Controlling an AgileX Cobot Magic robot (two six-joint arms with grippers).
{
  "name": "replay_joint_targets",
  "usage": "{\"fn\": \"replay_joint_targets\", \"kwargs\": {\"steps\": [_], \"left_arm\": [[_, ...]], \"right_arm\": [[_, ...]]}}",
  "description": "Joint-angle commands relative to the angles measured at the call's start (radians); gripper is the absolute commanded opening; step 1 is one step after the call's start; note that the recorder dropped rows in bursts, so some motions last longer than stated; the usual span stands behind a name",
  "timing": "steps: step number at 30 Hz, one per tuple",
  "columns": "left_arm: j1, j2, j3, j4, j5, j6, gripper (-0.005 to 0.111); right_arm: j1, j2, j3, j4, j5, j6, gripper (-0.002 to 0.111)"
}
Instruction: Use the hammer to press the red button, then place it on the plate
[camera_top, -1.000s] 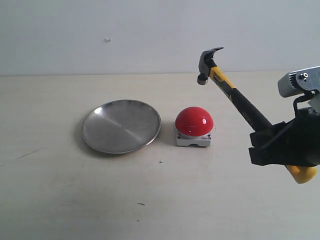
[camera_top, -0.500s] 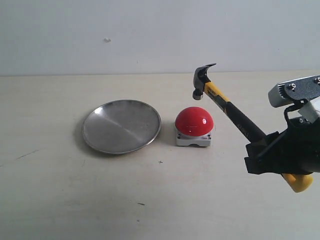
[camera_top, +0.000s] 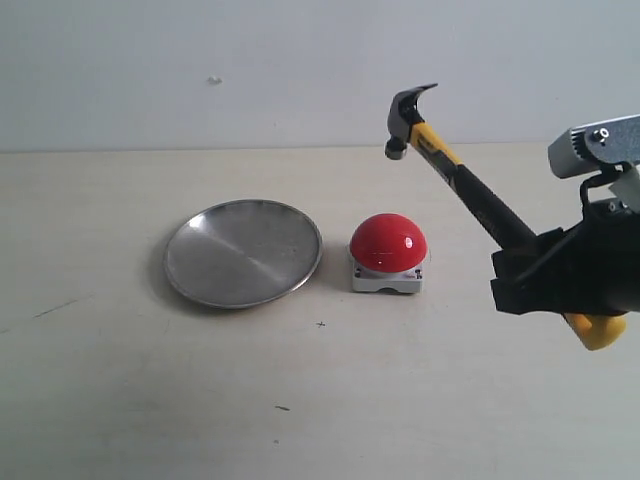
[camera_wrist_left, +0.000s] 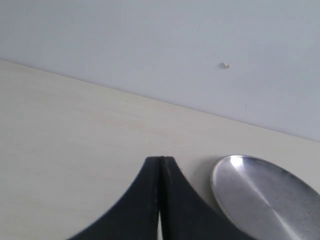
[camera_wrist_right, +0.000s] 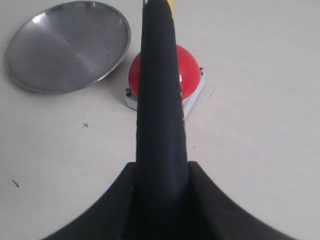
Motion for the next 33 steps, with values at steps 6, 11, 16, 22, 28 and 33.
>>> {"fn": "replay_joint_targets", "kwargs": {"steps": [6, 11, 16, 22, 28, 33], "left_arm": [[-0.007, 0.001, 0.0, 0.004, -0.016, -0.006, 0.0], [-0.007, 0.001, 0.0, 0.004, -0.016, -0.006, 0.0], [-0.007, 0.001, 0.0, 0.004, -0.01, -0.006, 0.0], [-0.007, 0.001, 0.0, 0.004, -0.01, -0.006, 0.0], [-0.007, 0.001, 0.0, 0.004, -0.012, -0.006, 0.0], [-0.007, 0.001, 0.0, 0.004, -0.016, -0.008, 0.0]], "right_arm": [[-0.006, 0.006, -0.029, 0.008, 0.015, 0.0, 0.0], [-0.006, 0.111, 0.001, 0.006, 0.065, 0.0, 0.0], [-0.006, 0.227, 0.028, -0.013, -0.007, 0.0, 0.0], [-0.004, 0.142, -0.012, -0.005, -0.004, 0.0, 0.0], [-0.004, 0.01, -0.075, 0.048, 0.045, -0.002, 0.0], [-0.004, -0.029, -0.082, 0.31, 0.017, -0.172, 0.0]]}}
